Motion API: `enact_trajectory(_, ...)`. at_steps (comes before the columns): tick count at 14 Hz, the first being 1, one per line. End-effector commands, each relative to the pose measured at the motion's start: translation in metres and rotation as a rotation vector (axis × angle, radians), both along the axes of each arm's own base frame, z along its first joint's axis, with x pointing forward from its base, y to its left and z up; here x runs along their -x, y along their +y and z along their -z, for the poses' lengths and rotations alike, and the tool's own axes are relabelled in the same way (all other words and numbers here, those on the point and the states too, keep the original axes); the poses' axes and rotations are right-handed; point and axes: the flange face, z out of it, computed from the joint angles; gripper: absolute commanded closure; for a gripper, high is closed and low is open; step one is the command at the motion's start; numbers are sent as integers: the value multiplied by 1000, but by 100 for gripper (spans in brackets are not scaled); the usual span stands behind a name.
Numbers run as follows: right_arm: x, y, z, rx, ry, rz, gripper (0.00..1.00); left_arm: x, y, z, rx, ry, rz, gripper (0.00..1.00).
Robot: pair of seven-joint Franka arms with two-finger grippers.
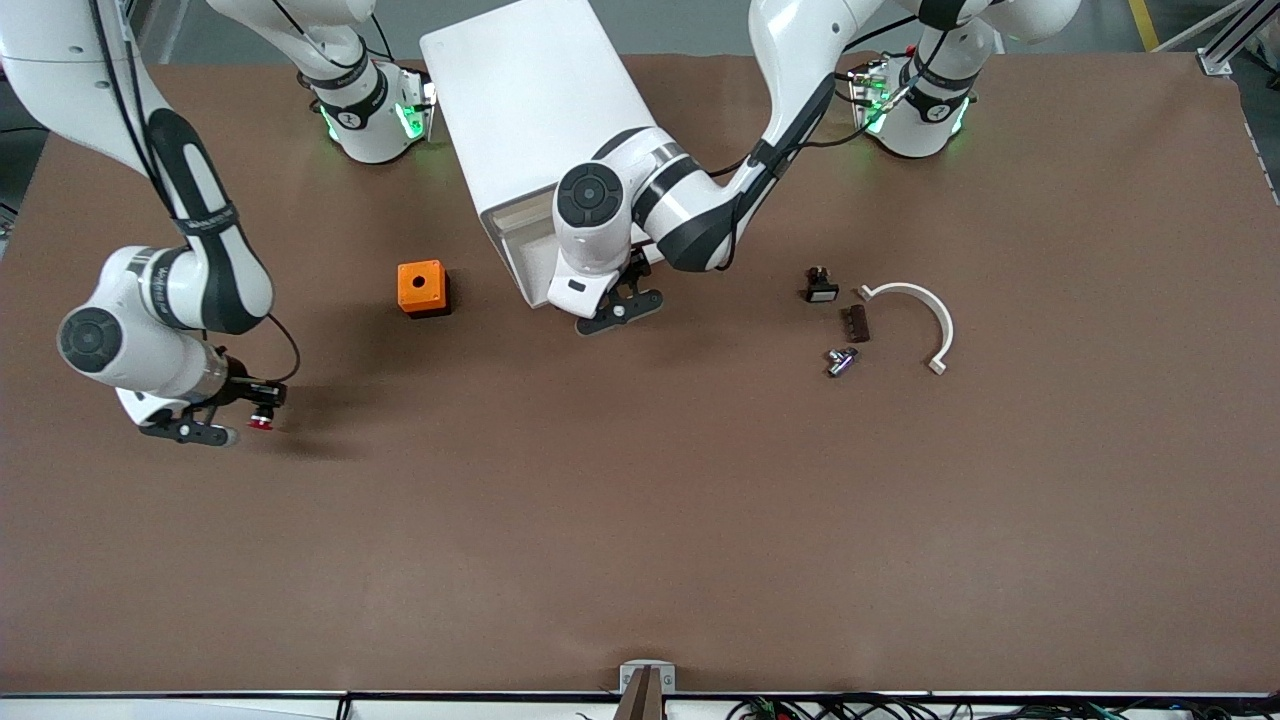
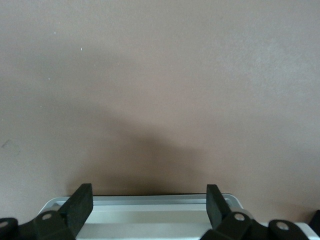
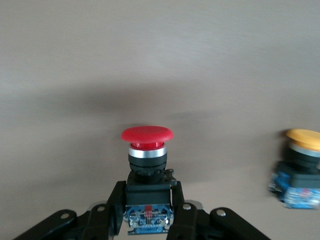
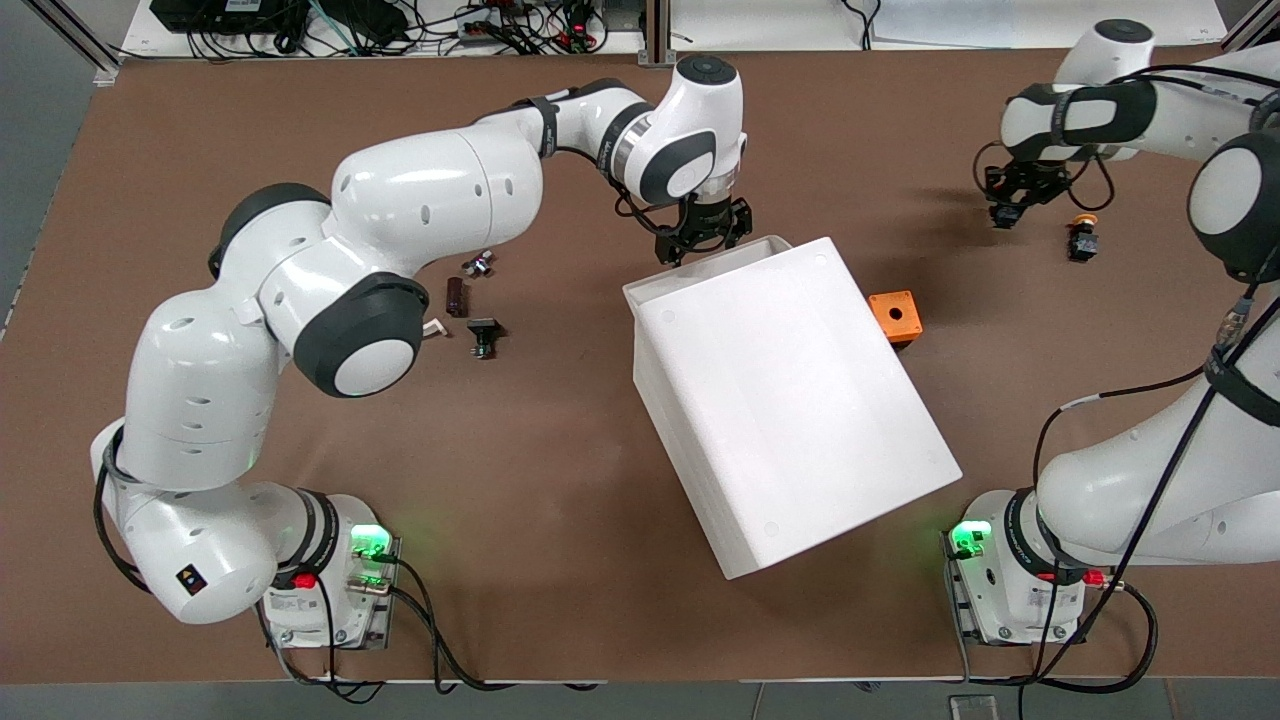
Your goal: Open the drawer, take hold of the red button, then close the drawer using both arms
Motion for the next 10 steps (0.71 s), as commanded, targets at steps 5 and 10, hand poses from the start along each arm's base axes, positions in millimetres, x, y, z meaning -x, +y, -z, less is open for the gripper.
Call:
enact_trajectory(5, 33, -31, -1, 16, 0, 11, 100, 23, -14, -4, 43, 64, -4, 0)
enact_trajectory(10, 37, -53, 5, 23, -56, 20, 100, 46, -25, 6, 35, 88, 23, 0)
